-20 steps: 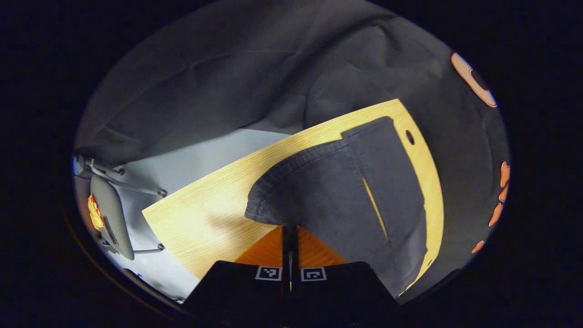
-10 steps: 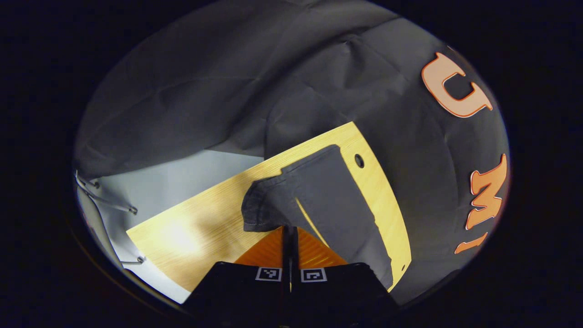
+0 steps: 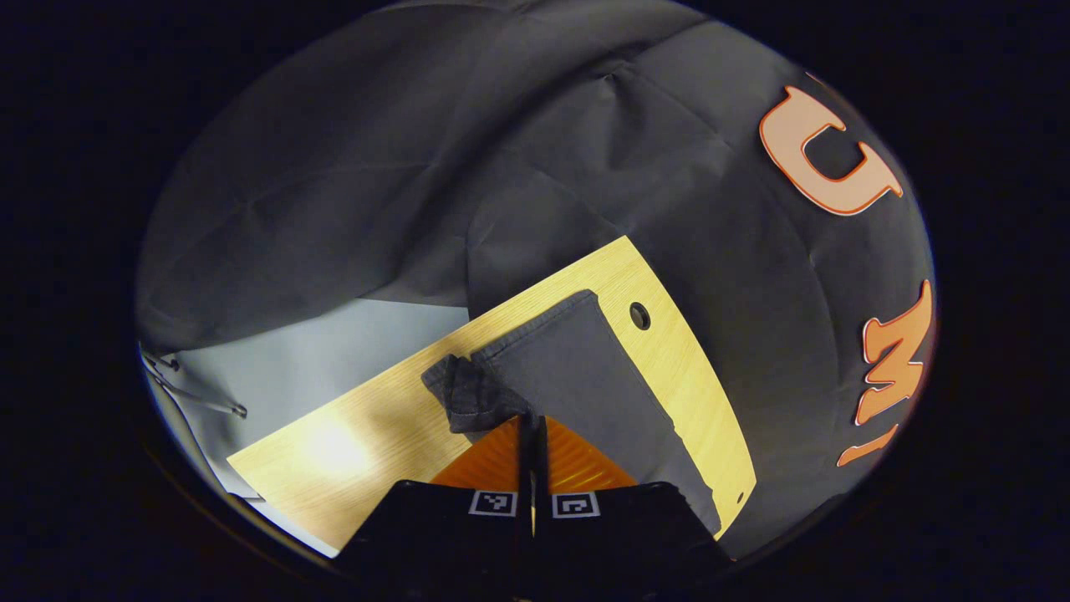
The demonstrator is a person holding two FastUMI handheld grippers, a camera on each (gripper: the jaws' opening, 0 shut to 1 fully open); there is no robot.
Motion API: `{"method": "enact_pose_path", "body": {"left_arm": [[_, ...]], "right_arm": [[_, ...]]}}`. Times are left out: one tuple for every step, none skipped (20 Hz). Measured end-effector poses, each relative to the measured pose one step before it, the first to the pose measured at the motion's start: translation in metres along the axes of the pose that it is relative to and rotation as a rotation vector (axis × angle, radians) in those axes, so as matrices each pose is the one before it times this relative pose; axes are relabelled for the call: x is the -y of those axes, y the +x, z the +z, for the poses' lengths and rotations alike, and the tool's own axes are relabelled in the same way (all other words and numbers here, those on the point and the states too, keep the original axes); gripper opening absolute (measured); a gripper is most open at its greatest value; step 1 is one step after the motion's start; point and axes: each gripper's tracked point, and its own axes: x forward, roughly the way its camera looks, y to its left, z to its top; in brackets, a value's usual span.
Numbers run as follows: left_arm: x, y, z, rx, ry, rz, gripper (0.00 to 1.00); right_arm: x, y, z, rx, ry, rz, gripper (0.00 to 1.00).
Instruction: Grasp the waist and the cuffs of the jeans and fold them to make the two legs overlap; first hold the waist and fold one-third of the jeans toward the cuffs, then hold the cuffs and fold the remaining one-third in the same direction to finish folding.
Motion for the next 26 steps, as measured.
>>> {"method": "enact_pose_path", "body": {"left_arm": [[0.00464,0.00219,0.00277,0.00478,0.01734,0.00342,0.01],[0.00494,0.00292,0.00547,0.00274,0.0159,0.00532,0.01],[0.00417,0.00407,0.00113,0.00049,0.01204,0.01135,0.01],[0.00555,0.00592,0.0037,-0.00168,0.00984,0.00949,0.01],[0.00581,0.00763,0.00253,-0.00022,0.0128,0.00875,0.01],[0.00507,0.00798,0.00278,0.0012,0.01614,0.00821,0.01],[0.00213,0.00258,0.00236,0.0011,0.01385,0.00849,0.01],[0.00385,0.00057,0.0027,-0.00199,0.00798,0.00393,0.01],[0.0027,-0.00027,0.00155,0.00194,0.00336,0.00531,0.01],[0.00264,0.00234,0.00202,-0.00848,0.00471,0.0032,0.01],[0.00045,0.00458,-0.00067,-0.00344,0.00719,0.00758,0.01],[0.00066,0.00292,0.00266,-0.00759,0.00934,0.00371,0.01],[0.00185,0.01104,0.00107,-0.00561,0.00008,0.00871,0.01],[0.00406,0.00893,0.00073,-0.00921,-0.0083,0.00426,0.01],[-0.00123,0.00575,0.00043,-0.00218,-0.00188,0.00832,0.01],[0.00041,0.00605,0.00177,0.00125,0.00325,0.00752,0.01],[0.00294,0.0025,0.00134,0.00042,0.00747,0.0101,0.01],[0.00162,0.00015,0.00063,0.00118,0.01755,0.0107,0.01],[0.00113,0.00425,0.0018,0.00273,0.01522,0.01129,0.01],[0.00247,0.00419,0.00325,-0.00118,0.02074,0.00743,0.01],[0.00379,0.00314,0.00133,0.00093,0.01628,0.00442,0.01],[0.00166,-0.00084,0.00287,0.00685,0.01396,0.00013,0.01],[0.0024,-0.00197,0.00392,0.00543,0.0079,0.00024,0.01],[0.00126,-0.00001,0.00605,0.00448,0.00062,0.00219,0.01],[0.00266,-0.00203,0.00398,0.00345,0.00316,0.00288,0.01],[0.00124,-0.0029,0.00422,0.00517,0.01292,0.00322,0.01]], "right_arm": [[-0.00466,0.00226,0.00265,-0.00164,-0.00674,0.00011,0.09],[-0.00562,0.00348,0.0025,-0.00325,-0.0097,0.00232,0.09],[-0.00254,0.00355,0.0031,0.00049,-0.00193,-0.00229,0.09],[-0.00337,0.00485,0.00142,-0.00489,-0.00003,0.00108,0.09],[-0.00169,0.00407,0.0017,-0.00416,0.00584,-0.00284,0.09],[-0.00232,0.00412,0.00163,-0.00477,0.0011,0.00062,0.09],[-0.00063,0.00462,0.0018,-0.00099,0.00306,-0.00087,0.09],[-0.00178,0.00398,0.00193,-0.00463,0.00653,0.00416,0.09],[0.00014,0.00321,0.00093,-0.0073,-0.00349,0.00087,0.09],[0.00458,0.00484,0.00166,-0.00498,0.00066,-0.01188,0.09],[-0.00016,0.00299,0.00135,-0.00534,0.00957,-0.00261,0.09],[-0.00236,0.00341,0.0024,-0.002,0.00694,0.00472,0.09],[-0.0028,0.00345,0.00165,-0.00554,0.00622,0.00765,0.09],[-0.00292,0.00503,0.0009,-0.00264,0.00393,0.00443,0.09],[-0.00042,0.00428,0.00085,-0.00505,0.00156,-0.00274,0.09],[-0.00199,0.00607,0.00103,-0.00446,0.00016,-0.00203,0.08],[-0.00298,0.00535,0.00074,-0.00238,0.00334,-0.00198,0.09],[-0.00432,0.00569,0.00138,-0.00802,0.00005,-0.00065,0.09],[-0.00186,0.00389,-0.00089,-0.00841,-0.00482,-0.00298,0.09],[-0.00034,0.00418,0.00134,-0.01037,-0.01962,-0.01071,0.09],[-0.00134,0.00357,0.00156,-0.00323,-0.00861,-0.00736,0.09],[-0.0036,0.0036,0.00095,-0.00584,-0.00389,-0.00241,0.09],[-0.00235,0.00405,0.00195,-0.00292,-0.00326,-0.00125,0.09],[-0.00422,0.00265,0.001,-0.00641,0.00151,0.00692,0.09],[-0.00432,0.0032,0.001,-0.00648,0.00721,0.00303,0.09],[-0.00315,0.00346,0.00079,-0.00595,0.00178,0.00129,0.09]]}}
